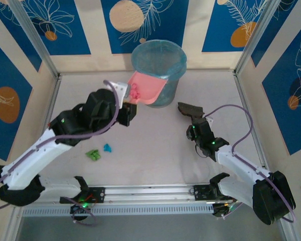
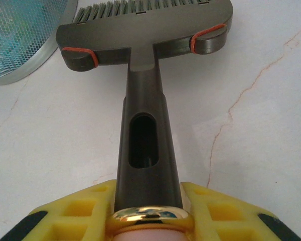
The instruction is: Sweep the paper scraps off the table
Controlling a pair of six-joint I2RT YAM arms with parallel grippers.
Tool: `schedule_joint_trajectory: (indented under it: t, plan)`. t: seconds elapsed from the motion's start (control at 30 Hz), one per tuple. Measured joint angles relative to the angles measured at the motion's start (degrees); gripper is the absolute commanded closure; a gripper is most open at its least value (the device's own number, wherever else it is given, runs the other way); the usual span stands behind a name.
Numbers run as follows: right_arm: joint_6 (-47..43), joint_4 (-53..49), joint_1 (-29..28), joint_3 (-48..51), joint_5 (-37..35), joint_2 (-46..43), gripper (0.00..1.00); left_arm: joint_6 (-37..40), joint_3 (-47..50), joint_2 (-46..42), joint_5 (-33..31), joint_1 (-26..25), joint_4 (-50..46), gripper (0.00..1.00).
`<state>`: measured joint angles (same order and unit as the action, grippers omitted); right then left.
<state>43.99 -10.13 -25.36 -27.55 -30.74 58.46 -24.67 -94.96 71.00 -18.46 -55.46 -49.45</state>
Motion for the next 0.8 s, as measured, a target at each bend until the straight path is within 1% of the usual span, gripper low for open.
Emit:
schedule_joint_trajectory:
  t: [0.13, 0.27, 0.33, 0.47, 0.53, 0.67, 0.8]
  plan:
    - [0.0, 0.3, 0.0, 0.0, 0.2, 0.6, 1.0, 1.2, -13.7, 10.0, 3.0, 2.1, -4.3, 1.0]
    - [0.0, 0.4, 0.2, 0.0, 0.3, 1.0, 1.0, 1.3, -27.1, 21.4, 8.4, 7.3, -8.2, 1.0]
    - [0.0, 0.5, 0.3, 0.0, 0.4, 1.0, 1.0, 1.0, -33.8, 27.2, 11.5, 9.9, -9.6, 1.0]
    - [0.0, 0.6, 0.7, 0.0, 0.6, 1.0, 1.0, -1.6, -47.6, 38.7, 20.2, 14.4, -11.3, 1.0]
    - [0.0, 0.5, 0.9, 0.0, 0.8, 1.0, 1.0, -4.1, -51.0, 42.3, 24.8, 16.2, -10.5, 1.0]
    - [0.0, 0.5, 1.4, 0.0, 1.0, 1.0, 1.0, -13.7, -52.1, 46.8, 35.0, 20.9, -6.0, 1.0]
    - [-0.1, 0.5, 1.5, 0.0, 1.2, 1.0, 1.0, -23.5, -51.9, 50.3, 41.5, 24.1, 0.9, 1.0]
